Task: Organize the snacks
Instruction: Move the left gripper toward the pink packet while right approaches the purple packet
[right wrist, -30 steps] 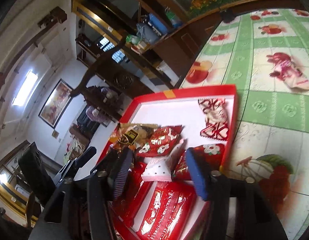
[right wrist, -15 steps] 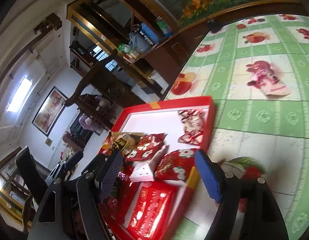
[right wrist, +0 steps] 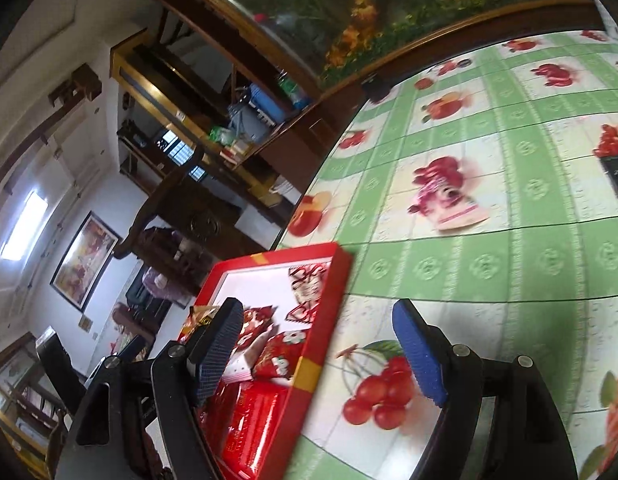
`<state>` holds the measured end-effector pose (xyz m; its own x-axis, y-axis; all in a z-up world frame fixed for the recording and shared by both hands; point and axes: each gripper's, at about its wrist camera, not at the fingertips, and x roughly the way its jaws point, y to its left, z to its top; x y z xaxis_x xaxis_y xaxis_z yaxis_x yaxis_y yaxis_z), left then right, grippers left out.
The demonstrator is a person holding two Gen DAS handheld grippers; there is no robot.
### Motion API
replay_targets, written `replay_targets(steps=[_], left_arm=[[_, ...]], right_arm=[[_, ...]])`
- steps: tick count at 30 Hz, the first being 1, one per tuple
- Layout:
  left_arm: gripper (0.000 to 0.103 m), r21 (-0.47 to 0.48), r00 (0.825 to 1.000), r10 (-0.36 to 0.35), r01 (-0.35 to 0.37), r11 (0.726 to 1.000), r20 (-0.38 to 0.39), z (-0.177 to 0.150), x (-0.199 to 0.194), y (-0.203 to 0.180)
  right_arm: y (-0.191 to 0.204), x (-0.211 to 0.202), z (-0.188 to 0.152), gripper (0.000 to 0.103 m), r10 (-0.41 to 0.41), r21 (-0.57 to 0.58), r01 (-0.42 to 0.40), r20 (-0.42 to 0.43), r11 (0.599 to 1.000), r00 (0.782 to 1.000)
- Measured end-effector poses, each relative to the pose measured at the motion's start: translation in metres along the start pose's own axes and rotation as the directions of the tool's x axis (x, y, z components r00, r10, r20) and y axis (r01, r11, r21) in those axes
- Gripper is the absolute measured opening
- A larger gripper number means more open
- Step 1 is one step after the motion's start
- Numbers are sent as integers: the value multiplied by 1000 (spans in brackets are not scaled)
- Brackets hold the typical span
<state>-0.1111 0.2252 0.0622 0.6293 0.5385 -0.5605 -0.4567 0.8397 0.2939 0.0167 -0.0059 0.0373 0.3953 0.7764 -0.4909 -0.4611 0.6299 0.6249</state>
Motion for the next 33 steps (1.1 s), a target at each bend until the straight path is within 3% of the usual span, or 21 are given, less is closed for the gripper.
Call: replay_targets(steps=[10, 16, 22, 26, 33], left_arm=[[81, 41, 1000, -6, 5, 999, 1, 6, -2, -18], [81, 102, 999, -41, 40, 994, 11, 21, -4, -37], [81, 116, 991, -135, 135, 984, -6, 62, 5, -65], [81, 107, 977, -203, 209, 972, -68, 91, 21, -97], [81, 97, 965, -196, 215, 972, -174, 126, 67, -169]], right_arm=[[-8, -10, 6, 80, -26, -3, 26, 17, 1000, 1000], [-30, -30, 23, 80, -106, -14, 107, 75, 994, 992], [-96, -72, 58, 80, -250, 130, 228, 193, 965, 949], [-134, -92, 74, 82, -327, 194, 287, 223, 938, 918], [-182, -106, 97, 82, -378, 276, 311, 235, 909, 896]])
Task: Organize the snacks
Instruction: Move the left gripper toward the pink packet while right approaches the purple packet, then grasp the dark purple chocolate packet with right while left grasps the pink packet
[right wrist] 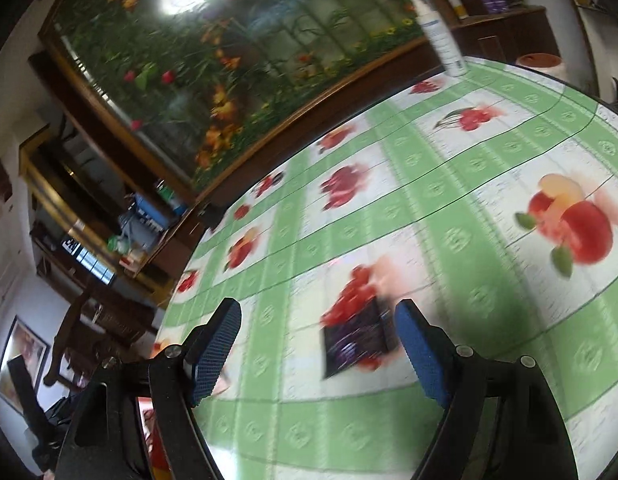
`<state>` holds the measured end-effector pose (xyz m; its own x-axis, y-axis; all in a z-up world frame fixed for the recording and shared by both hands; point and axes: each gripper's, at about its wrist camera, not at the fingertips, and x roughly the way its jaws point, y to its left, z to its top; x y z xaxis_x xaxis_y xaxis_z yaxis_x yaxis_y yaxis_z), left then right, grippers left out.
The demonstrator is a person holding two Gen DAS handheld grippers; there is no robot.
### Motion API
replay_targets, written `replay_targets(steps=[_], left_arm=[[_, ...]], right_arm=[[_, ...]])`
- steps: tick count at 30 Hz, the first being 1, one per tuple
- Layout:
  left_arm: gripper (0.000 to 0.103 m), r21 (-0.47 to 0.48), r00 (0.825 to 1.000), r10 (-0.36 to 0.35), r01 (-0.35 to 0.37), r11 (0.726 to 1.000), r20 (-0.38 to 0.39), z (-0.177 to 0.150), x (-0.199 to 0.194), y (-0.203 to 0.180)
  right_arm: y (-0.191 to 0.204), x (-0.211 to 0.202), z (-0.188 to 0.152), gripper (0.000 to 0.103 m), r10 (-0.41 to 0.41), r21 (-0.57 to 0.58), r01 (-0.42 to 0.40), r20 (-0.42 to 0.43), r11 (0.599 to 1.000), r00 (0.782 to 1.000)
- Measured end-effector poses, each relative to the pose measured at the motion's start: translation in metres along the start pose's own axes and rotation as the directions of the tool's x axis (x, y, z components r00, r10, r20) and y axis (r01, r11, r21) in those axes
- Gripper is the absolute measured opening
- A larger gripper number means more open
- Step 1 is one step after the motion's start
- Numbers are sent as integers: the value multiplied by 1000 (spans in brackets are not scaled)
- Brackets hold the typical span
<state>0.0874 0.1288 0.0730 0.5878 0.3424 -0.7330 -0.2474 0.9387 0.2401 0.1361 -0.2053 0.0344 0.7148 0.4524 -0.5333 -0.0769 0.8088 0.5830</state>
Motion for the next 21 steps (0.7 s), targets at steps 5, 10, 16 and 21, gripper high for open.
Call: replay_targets(steps=[5, 10, 16, 21], left_arm=[[81, -59, 997, 2, -6, 998, -74, 19, 37, -21], [81, -123, 985, -40, 19, 992, -169, 20, 72, -35], [81, -138, 984, -62, 39, 990, -168, 18, 82, -50], [81, -134, 975, -139, 116, 984, -176, 13, 92, -62]], right_arm=[[-13, 19, 10, 82, -40, 10, 40, -32, 999, 999], [-7, 44, 4, 82, -133, -54, 127, -122, 990, 984], [8, 54, -6, 81, -260, -176, 232, -156, 957, 953], [23, 61, -17, 80, -362, -325, 305, -133, 895, 922]])
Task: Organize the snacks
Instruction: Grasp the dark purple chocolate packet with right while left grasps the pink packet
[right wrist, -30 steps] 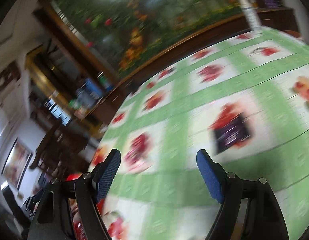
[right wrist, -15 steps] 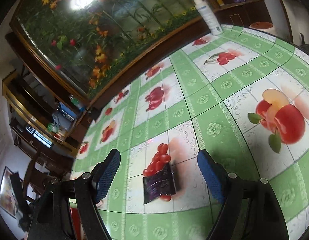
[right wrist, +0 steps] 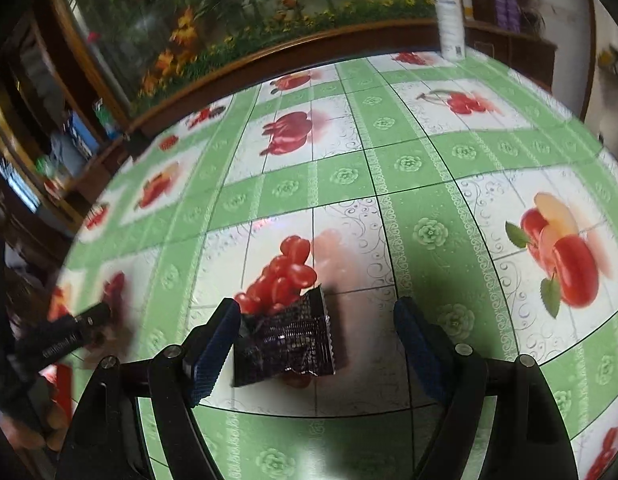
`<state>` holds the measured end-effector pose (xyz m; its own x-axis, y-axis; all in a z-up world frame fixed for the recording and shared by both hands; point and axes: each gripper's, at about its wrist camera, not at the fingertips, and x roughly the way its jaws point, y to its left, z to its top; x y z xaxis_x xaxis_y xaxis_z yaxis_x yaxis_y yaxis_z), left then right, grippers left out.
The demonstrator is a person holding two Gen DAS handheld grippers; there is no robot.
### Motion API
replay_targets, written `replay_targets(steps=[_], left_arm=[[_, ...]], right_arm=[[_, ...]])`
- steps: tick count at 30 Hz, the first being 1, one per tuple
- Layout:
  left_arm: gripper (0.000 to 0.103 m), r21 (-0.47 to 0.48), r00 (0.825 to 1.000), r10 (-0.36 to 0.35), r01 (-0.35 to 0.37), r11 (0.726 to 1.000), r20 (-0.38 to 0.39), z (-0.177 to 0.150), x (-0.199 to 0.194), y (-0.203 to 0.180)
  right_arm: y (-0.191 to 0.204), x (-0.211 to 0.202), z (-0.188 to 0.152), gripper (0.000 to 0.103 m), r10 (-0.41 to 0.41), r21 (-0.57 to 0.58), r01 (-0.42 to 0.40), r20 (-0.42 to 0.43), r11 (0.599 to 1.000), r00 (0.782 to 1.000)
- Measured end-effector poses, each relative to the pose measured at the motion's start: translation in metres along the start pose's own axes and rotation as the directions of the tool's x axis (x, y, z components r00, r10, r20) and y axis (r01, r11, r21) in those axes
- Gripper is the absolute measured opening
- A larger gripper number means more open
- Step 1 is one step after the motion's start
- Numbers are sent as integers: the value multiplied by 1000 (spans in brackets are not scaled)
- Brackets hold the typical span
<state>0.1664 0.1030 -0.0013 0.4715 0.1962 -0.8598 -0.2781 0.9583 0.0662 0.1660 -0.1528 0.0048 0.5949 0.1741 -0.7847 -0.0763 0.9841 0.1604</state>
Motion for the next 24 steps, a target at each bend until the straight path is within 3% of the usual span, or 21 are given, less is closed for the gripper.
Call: replay_targets(steps=[1, 3, 5, 8, 12, 24], left_arm=[[82, 9, 1000, -4, 4, 1000, 1, -1, 1, -2], [78, 18, 999, -43, 43, 999, 7, -3, 0, -4], [63, 25, 996, -91, 91, 996, 10, -5, -3, -5], [40, 80, 994, -106, 104, 991, 22, -14, -13, -11], [17, 135, 989, -145, 141, 981, 22, -33, -26, -16], [11, 258, 962, -272, 272, 927, -33, -111, -75, -8]], right_arm=[[6, 1, -2, 78, -40, -42, 40, 6, 998, 999], [19, 2, -9, 66, -101, -127, 105, 34, 986, 994], [25, -1, -11, 49, -73, -156, 78, 41, 985, 997], [26, -3, -14, 48, -76, -183, 84, 50, 980, 996], [24, -4, -12, 41, -66, -196, 73, 42, 978, 997], [8, -18, -26, 40, -59, -169, 63, 28, 984, 998]])
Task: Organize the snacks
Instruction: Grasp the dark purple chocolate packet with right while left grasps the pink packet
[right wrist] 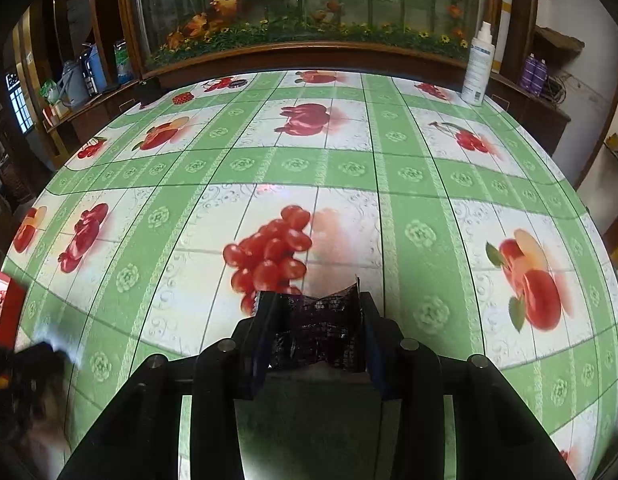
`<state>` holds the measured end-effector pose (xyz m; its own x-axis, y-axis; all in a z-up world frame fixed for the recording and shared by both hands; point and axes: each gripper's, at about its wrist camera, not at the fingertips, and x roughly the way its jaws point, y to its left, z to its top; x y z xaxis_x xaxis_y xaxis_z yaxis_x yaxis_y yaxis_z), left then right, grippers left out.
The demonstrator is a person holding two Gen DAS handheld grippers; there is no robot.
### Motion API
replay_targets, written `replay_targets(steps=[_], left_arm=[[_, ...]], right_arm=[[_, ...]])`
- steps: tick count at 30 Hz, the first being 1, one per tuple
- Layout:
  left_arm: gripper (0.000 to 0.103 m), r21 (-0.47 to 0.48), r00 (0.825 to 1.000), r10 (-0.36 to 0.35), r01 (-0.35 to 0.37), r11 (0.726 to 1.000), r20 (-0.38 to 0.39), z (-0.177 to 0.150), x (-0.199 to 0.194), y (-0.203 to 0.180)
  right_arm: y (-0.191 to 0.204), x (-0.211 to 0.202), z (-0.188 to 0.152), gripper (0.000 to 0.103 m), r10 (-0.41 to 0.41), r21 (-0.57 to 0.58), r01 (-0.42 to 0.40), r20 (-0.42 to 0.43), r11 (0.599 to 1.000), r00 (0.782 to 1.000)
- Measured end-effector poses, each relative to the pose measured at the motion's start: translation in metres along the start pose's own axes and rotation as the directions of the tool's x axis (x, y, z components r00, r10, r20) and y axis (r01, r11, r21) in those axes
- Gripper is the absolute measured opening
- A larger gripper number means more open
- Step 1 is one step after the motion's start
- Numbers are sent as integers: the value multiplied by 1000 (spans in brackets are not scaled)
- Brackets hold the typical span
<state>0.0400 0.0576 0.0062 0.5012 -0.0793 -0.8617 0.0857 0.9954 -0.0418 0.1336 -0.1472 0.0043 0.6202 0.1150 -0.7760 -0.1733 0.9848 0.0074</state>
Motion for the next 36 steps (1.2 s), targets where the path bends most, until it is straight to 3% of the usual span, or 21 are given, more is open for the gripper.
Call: replay_targets(steps=[6, 11, 13, 15, 16, 20, 23, 24, 29, 31, 33, 36], left_arm=[[11, 118, 999, -42, 39, 992, 16, -39, -23, -17], [13, 116, 994, -106, 102, 988, 28, -47, -35, -8], [26, 94, 993, -107, 102, 990, 53, -47, -47, 1], [68, 62, 991, -103, 98, 993, 86, -51, -61, 10], [74, 45, 989, -103, 98, 994, 110, -53, -69, 14], [78, 17, 987, -89, 88, 996, 135, -64, -88, 23], [81, 21, 995, -39, 37, 999, 93, -75, -81, 17], [81, 29, 997, -25, 23, 999, 72, -78, -75, 12], [81, 22, 1000, -7, 7, 1000, 23, -81, -57, 3], [81, 23, 1000, 0, 0, 1000, 14, -80, -51, -1], [81, 20, 1000, -2, 2, 1000, 11, -78, -45, -3], [81, -8, 999, -26, 26, 1000, 33, -78, -41, 0]], right_arm=[[3, -29, -35, 39, 24, -4, -24, -18, 1000, 1000], [1, -62, -74, 38, 115, -11, -115, -42, 993, 993], [-5, -73, -85, 40, 161, -1, -162, -48, 987, 986], [-13, -86, -98, 56, 173, 13, -173, -42, 985, 984], [-18, -91, -103, 60, 172, 24, -171, -34, 985, 985], [-41, -120, -118, 64, 199, 80, -201, 33, 976, 979], [-38, -129, -120, 83, 173, 38, -175, 38, 984, 984], [-36, -129, -119, 84, 164, 28, -165, 38, 986, 986], [-21, -101, -116, 80, 144, 62, -140, -66, 988, 987], [-6, -96, -117, 72, 76, 19, -75, -56, 997, 996], [4, -96, -118, 51, 55, -5, -56, -39, 998, 998], [12, -97, -117, 44, 55, -1, -55, -32, 999, 998]])
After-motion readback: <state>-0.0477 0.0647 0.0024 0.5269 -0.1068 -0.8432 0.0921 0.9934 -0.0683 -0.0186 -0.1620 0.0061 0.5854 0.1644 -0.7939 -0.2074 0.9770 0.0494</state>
